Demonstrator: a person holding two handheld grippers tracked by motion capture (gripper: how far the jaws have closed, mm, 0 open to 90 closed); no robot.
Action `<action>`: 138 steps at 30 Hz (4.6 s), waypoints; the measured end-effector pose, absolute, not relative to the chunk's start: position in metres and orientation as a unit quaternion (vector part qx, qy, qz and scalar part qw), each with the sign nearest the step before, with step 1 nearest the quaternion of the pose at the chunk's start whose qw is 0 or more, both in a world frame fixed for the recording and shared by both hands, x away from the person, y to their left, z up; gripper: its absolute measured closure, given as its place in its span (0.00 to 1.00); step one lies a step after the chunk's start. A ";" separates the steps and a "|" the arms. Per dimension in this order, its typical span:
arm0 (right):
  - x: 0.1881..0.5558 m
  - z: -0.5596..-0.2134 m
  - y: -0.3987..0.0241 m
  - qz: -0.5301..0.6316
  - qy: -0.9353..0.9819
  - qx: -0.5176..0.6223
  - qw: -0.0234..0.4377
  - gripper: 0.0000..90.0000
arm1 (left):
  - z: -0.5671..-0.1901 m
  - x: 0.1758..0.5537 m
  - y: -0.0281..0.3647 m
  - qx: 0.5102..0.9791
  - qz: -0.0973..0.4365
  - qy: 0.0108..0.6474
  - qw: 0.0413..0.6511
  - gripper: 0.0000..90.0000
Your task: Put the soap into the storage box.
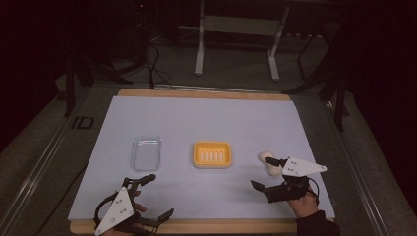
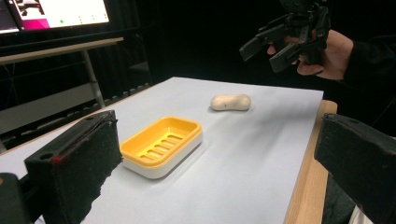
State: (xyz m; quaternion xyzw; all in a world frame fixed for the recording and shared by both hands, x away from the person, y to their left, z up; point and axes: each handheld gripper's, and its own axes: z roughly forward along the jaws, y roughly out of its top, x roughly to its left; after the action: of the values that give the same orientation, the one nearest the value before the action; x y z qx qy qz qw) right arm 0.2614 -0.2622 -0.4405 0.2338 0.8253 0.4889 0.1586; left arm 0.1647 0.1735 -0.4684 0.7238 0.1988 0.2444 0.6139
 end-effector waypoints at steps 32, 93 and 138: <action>0.284 -0.437 -0.254 0.294 0.935 0.192 0.053 0.12 | -0.471 0.164 0.170 0.730 0.238 0.200 0.608 0.01; 0.316 -0.475 -0.265 -0.035 0.931 0.361 -0.045 0.15 | -0.473 0.165 0.167 0.738 0.233 0.205 0.600 0.01; 0.382 -0.469 -0.283 0.070 0.881 0.468 0.023 0.15 | -0.473 0.166 0.168 0.739 0.231 0.206 0.598 0.01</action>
State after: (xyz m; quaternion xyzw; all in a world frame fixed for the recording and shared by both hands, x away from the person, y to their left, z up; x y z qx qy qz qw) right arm 0.3822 -0.2827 -0.4694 0.4677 0.8808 0.0700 0.0230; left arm 0.1661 0.1681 -0.4734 0.7394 0.2061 0.2314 0.5977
